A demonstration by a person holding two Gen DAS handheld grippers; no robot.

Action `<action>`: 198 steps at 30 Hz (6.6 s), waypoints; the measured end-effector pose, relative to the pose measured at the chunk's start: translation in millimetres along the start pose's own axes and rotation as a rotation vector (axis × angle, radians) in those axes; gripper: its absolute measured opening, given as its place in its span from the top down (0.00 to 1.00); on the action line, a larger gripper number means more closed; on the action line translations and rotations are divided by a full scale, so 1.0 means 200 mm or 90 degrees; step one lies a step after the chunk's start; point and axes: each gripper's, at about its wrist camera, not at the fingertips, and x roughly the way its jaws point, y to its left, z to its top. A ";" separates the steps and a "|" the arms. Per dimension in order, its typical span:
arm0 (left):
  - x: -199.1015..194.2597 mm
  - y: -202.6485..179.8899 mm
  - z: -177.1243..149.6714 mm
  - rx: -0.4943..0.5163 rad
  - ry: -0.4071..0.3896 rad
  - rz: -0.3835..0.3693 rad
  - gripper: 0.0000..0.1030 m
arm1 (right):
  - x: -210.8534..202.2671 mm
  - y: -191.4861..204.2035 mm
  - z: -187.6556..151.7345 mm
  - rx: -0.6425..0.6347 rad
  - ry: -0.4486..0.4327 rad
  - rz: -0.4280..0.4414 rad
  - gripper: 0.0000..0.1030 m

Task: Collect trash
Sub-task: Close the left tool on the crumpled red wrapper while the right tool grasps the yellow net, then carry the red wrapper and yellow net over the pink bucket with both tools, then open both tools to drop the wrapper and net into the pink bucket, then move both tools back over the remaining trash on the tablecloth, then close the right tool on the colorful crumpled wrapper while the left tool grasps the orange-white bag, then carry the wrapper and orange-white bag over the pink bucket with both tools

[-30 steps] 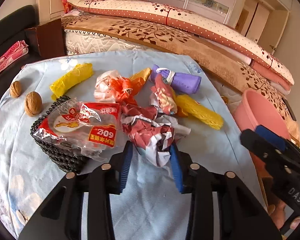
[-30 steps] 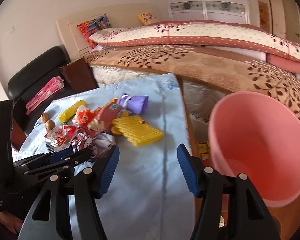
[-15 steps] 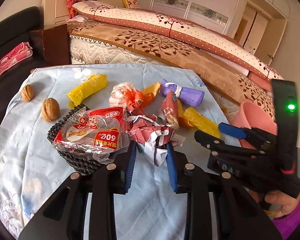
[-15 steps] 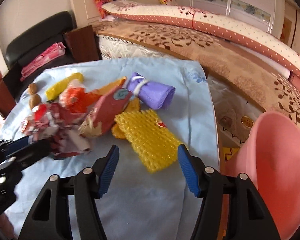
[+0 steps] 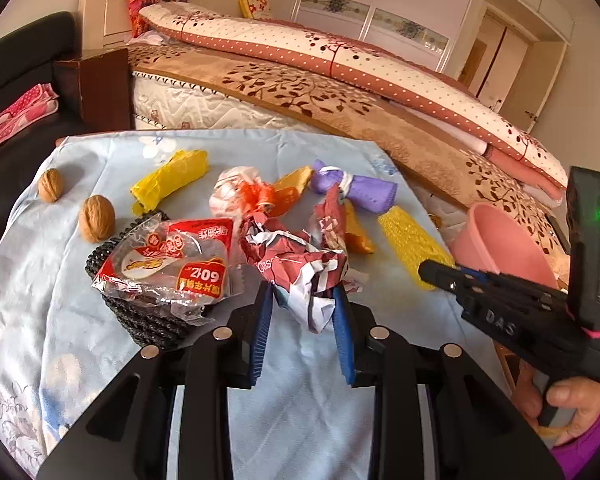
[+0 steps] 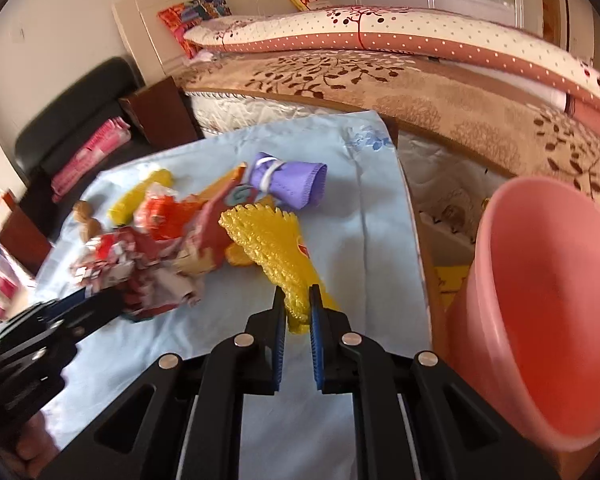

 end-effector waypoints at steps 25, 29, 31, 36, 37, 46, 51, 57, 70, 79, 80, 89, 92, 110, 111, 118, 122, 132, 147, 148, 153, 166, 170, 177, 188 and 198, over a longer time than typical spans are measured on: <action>-0.11 -0.38 0.11 0.083 -0.094 -0.014 0.71 | -0.43 -0.16 -0.11 0.088 -0.109 0.010 0.90; -0.11 -0.45 0.13 0.099 -0.108 -0.018 0.71 | -0.45 -0.20 -0.10 0.101 -0.120 0.000 0.90; -0.10 -0.48 0.14 0.107 -0.112 -0.021 0.71 | -0.47 -0.23 -0.10 0.109 -0.127 -0.007 0.90; -0.08 -0.55 0.15 0.126 -0.119 -0.033 0.71 | -0.50 -0.31 -0.11 0.137 -0.142 -0.031 0.90; -0.07 -0.57 0.16 0.128 -0.119 -0.038 0.71 | -0.51 -0.34 -0.11 0.146 -0.145 -0.036 0.90; 0.00 -0.70 0.17 0.144 -0.114 -0.086 0.71 | -0.54 -0.56 -0.14 0.206 -0.154 -0.086 0.90; 0.06 -0.80 0.17 0.161 -0.103 -0.100 0.71 | -0.55 -0.66 -0.16 0.231 -0.152 -0.108 0.90; 0.13 -0.93 0.15 0.187 -0.090 -0.117 0.71 | -0.55 -0.76 -0.19 0.256 -0.144 -0.125 0.90; 0.22 -1.10 0.10 0.236 -0.067 -0.136 0.71 | -0.50 -0.86 -0.24 0.287 -0.126 -0.148 0.89; 0.25 -1.14 0.09 0.241 -0.045 -0.156 0.64 | -0.51 -0.90 -0.25 0.307 -0.127 -0.160 0.89; 0.25 -1.14 0.09 0.240 -0.043 -0.157 0.62 | -0.51 -0.90 -0.25 0.308 -0.126 -0.161 0.88; 0.25 -1.16 0.10 0.238 -0.035 -0.163 0.56 | -0.54 -0.92 -0.25 0.313 -0.137 -0.186 0.66; 0.25 -1.16 0.10 0.237 -0.039 -0.161 0.56 | -0.55 -0.92 -0.25 0.316 -0.140 -0.183 0.66; 0.09 -0.84 0.18 0.205 -0.109 -0.071 0.56 | -0.51 -0.59 -0.11 0.224 -0.172 -0.108 0.66; 0.09 -0.82 0.19 0.204 -0.112 -0.065 0.56 | -0.51 -0.57 -0.10 0.218 -0.174 -0.102 0.66; 0.07 -0.64 0.23 0.192 -0.120 -0.015 0.56 | -0.47 -0.42 -0.05 0.179 -0.170 -0.074 0.66; 0.09 -0.50 0.25 0.168 -0.103 0.009 0.56 | -0.42 -0.35 -0.04 0.167 -0.160 -0.056 0.66; 0.16 -0.12 0.30 0.122 -0.079 0.077 0.56 | -0.32 -0.17 0.02 0.111 -0.155 -0.024 0.47; 0.31 0.17 0.30 0.042 -0.028 0.089 0.42 | -0.04 0.16 0.16 0.016 -0.102 0.027 0.41; 0.32 0.18 0.30 0.038 -0.026 0.085 0.41 | -0.01 0.18 0.17 0.008 -0.096 0.027 0.41; 0.32 0.21 0.30 0.020 -0.020 0.071 0.37 | 0.08 0.21 0.18 -0.005 -0.072 0.021 0.41; 0.35 0.24 0.28 -0.009 0.015 0.055 0.37 | 0.31 0.20 0.15 -0.009 -0.008 -0.010 0.41; 0.35 0.22 0.27 0.013 0.004 0.060 0.37 | 0.33 0.19 0.15 -0.010 0.004 -0.007 0.41; 0.34 0.21 0.27 0.016 0.002 0.061 0.50 | 0.35 0.20 0.15 -0.020 0.014 -0.012 0.72; 0.17 0.06 0.24 0.055 -0.052 0.055 0.51 | 0.11 0.11 0.11 0.033 -0.032 -0.001 0.76; 0.12 -0.17 0.27 0.087 -0.085 0.046 0.51 | -0.15 -0.04 0.07 0.078 -0.096 -0.039 0.76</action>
